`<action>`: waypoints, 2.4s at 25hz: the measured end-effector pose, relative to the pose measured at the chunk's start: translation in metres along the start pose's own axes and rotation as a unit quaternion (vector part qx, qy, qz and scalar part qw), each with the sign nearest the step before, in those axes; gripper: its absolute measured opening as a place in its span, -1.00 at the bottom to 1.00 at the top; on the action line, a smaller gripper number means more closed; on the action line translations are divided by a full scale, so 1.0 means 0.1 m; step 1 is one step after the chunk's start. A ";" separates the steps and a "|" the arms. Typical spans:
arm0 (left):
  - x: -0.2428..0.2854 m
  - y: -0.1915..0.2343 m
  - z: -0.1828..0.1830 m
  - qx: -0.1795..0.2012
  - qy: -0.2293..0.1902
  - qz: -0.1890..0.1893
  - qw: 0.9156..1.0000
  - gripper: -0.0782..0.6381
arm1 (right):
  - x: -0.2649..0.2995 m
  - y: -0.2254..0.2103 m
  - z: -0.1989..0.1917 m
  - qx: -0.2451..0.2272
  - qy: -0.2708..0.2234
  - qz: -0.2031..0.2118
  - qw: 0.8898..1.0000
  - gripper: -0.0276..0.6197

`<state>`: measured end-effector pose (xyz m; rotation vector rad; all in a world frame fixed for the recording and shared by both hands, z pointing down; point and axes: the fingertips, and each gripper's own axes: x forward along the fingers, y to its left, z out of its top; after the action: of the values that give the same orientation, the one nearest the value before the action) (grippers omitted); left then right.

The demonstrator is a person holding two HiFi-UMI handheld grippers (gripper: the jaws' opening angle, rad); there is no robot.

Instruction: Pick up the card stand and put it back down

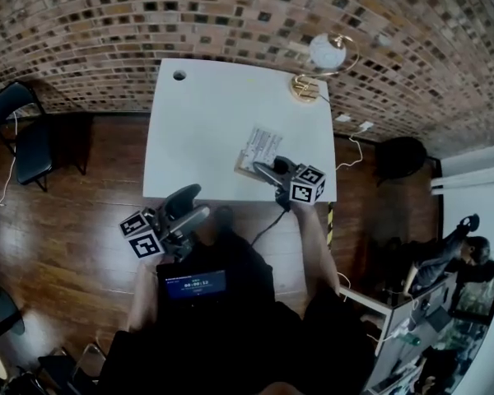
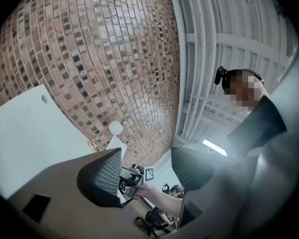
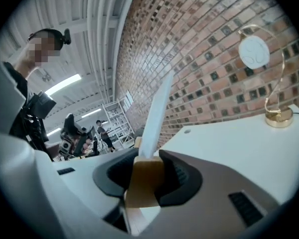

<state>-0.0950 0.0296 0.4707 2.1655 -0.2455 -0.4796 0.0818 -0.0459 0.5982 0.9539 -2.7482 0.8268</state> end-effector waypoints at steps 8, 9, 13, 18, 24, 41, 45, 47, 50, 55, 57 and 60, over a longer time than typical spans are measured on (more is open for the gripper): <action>0.02 0.19 -0.04 0.000 -0.004 0.074 0.997 0.05 | 0.64 -1.01 -0.66 -0.051 0.072 -0.018 0.996 -0.46; 0.05 0.22 -0.04 0.000 -0.005 0.083 0.997 0.05 | 0.74 -1.09 -0.71 -0.069 0.081 -0.013 0.994 -0.46; 0.17 0.30 -0.09 -0.002 -0.008 0.111 0.994 0.05 | 1.05 -1.21 -0.92 -0.159 0.121 0.007 0.980 -0.46; 0.33 0.39 -0.11 -0.001 -0.011 0.129 0.992 0.05 | 1.09 -1.27 -1.27 -0.276 0.198 0.035 0.940 -0.45; 0.52 0.44 -0.20 0.000 -0.004 0.140 0.990 0.05 | 1.06 -1.36 -1.42 -0.319 0.228 0.068 0.918 -0.45; 0.61 0.41 -0.43 -0.006 -0.001 0.166 0.986 0.05 | 0.69 -1.37 -1.35 -0.263 0.198 0.020 0.944 0.00; 0.54 0.33 -0.47 -0.004 0.005 0.158 0.987 0.05 | 0.59 -1.45 -1.33 -0.258 0.195 -0.018 0.946 -0.01; 0.47 0.28 -0.49 -0.002 0.010 0.147 0.989 0.05 | 0.52 -1.47 -1.28 -0.233 0.173 -0.043 0.956 -0.01; 0.35 0.15 -0.49 0.007 0.018 0.120 0.993 0.05 | 0.32 -1.39 -1.21 -0.211 0.154 -0.085 0.961 -0.01; -0.08 -0.14 -0.51 0.007 0.025 0.062 0.998 0.05 | -0.24 -0.47 -0.79 -0.107 0.000 -0.131 0.986 -0.25; -0.33 -0.25 -0.56 -0.002 0.026 0.042 0.999 0.05 | -0.48 0.17 -0.74 -0.059 -0.073 -0.128 0.987 -0.36; -0.65 -0.40 -0.67 -0.018 0.024 0.009 1.000 0.05 | -0.83 1.11 -0.86 -0.018 -0.132 -0.132 0.982 -0.49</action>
<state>-0.1258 0.1246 0.4908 2.1351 -0.2285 -0.4188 0.0753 0.1170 0.5969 1.4763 -2.7443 0.6450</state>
